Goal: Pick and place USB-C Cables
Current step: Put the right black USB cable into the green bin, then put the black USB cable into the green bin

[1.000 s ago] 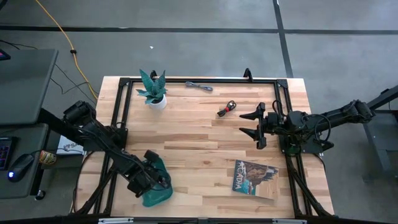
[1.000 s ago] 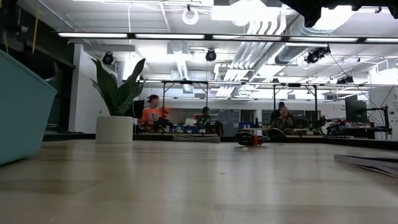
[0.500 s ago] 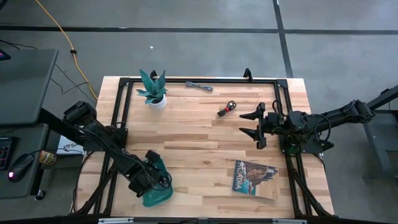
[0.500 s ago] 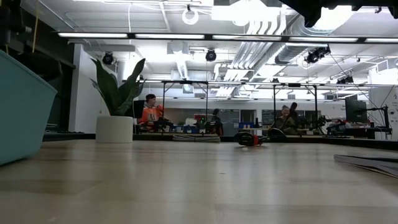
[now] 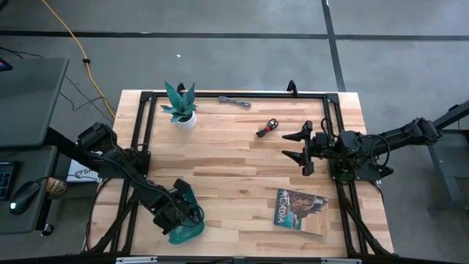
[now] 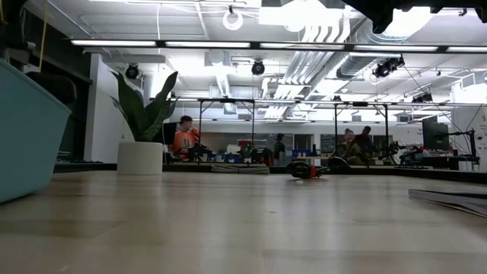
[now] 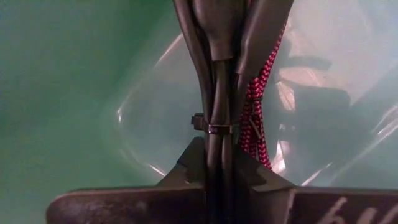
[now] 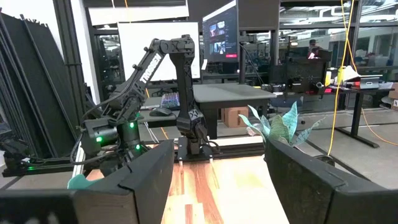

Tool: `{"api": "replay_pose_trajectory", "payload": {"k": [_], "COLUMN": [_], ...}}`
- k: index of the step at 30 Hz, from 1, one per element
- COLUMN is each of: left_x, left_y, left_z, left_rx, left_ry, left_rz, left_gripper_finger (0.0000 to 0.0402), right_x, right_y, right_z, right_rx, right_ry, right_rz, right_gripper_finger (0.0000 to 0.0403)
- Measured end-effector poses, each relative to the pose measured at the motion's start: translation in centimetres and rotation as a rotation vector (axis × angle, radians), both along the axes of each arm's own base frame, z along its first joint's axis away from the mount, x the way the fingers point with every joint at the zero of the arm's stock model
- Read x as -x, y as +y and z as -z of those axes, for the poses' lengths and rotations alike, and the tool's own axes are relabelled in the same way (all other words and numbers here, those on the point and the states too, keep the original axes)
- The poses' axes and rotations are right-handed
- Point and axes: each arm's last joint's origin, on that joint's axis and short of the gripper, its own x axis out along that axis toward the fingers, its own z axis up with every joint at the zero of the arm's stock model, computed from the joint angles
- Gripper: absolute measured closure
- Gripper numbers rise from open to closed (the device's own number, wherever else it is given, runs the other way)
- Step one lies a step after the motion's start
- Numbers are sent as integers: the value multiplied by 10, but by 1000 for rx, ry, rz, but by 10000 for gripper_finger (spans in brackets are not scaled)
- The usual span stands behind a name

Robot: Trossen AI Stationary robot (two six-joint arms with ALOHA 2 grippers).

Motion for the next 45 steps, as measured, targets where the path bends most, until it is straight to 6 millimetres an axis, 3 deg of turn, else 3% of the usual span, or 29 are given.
{"api": "replay_pose_trajectory", "payload": {"k": [17, 33, 45], "left_x": [-1, -8, -5], "left_y": [1, -5, -4], "left_z": [0, -10, -19], "left_rx": [-20, 4, -9], "left_ry": [-20, -33, 54], "left_rz": [-12, -63, -65], "left_gripper_finger": [323, 224, 208], "right_x": [0, 0, 0], "right_y": [0, 0, 0], "right_z": [0, 0, 1], "right_rx": [0, 0, 2], "right_ry": [0, 1, 10], "right_rz": [0, 0, 0], "right_gripper_finger": [159, 159, 159]}}
